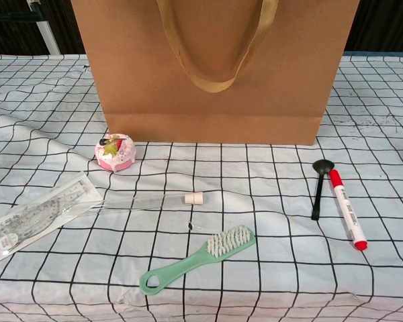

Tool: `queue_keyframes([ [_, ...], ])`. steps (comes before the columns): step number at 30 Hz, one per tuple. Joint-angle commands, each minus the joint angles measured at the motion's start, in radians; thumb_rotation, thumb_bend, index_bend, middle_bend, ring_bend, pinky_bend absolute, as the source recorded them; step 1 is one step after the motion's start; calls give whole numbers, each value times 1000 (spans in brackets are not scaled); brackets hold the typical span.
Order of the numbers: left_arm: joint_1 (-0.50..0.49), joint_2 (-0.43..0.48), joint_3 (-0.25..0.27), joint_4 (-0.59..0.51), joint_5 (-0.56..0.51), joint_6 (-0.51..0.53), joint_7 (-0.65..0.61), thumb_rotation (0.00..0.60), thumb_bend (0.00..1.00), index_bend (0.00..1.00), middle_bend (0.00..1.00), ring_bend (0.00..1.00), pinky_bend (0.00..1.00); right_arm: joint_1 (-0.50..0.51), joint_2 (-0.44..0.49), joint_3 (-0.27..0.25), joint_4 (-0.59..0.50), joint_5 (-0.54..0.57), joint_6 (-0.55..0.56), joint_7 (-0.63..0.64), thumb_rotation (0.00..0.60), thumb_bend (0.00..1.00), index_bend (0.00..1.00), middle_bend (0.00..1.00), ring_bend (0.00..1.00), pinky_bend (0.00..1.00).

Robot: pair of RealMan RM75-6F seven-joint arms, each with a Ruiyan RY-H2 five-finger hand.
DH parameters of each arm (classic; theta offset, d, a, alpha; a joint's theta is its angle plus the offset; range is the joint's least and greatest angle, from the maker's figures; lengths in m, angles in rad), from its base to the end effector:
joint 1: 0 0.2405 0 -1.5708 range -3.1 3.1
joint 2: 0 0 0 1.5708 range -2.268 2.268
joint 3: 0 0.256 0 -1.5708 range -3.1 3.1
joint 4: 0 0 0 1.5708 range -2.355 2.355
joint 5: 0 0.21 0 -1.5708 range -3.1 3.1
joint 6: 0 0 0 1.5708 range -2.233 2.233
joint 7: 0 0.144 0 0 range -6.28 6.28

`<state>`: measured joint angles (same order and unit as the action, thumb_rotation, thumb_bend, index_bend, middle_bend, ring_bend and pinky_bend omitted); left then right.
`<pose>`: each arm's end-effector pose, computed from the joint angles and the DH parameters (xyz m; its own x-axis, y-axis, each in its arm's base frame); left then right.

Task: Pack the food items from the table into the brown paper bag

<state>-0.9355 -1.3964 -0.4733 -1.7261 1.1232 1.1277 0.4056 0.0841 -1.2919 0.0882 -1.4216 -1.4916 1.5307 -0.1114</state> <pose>0.0083 0.3776 0.0970 0.1997 -0.1341 0.9706 0.7985 -0.5519 -0.2405 -0.3276 -0.1897 0.1323 0.5054 0.0795 0.8592 -0.8626 0.0242 0.5052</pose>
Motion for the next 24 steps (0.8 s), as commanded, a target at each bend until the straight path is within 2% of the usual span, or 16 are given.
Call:
queue_keyframes([
  [1,-1,5,2,-18,-8,38,36,600,28,192,152,4,202,4,-2,-9,2,-15,-5,-5,600,158,144,123,181,217],
  [7,14,39,4,-63,-13,57,42,600,12,191,148,5,182,7,-12,-18,5,-28,-9,-17,600,158,144,123,180,217],
  [11,51,91,16,-137,-21,84,59,600,21,191,167,14,169,5,-12,-14,2,-28,-1,-19,600,157,144,123,180,217],
  [13,103,141,47,-213,0,112,52,600,24,191,181,15,164,3,-12,-10,-1,-28,9,-20,600,157,144,123,180,217],
  [16,208,234,126,-302,57,160,43,600,25,192,185,15,162,-2,-8,-6,-7,-27,20,-23,600,158,144,123,181,217],
  [18,279,285,183,-316,117,205,25,600,24,192,184,15,162,-6,-5,-4,-11,-25,27,-23,600,158,144,123,181,217],
  [20,372,321,264,-271,207,269,-32,600,24,192,184,15,161,-7,-2,-1,-14,-22,29,-23,600,157,144,123,181,218],
  [24,472,299,361,-83,310,327,-202,600,25,189,175,15,161,-4,9,-4,-18,-34,28,-19,600,158,144,123,181,217],
])
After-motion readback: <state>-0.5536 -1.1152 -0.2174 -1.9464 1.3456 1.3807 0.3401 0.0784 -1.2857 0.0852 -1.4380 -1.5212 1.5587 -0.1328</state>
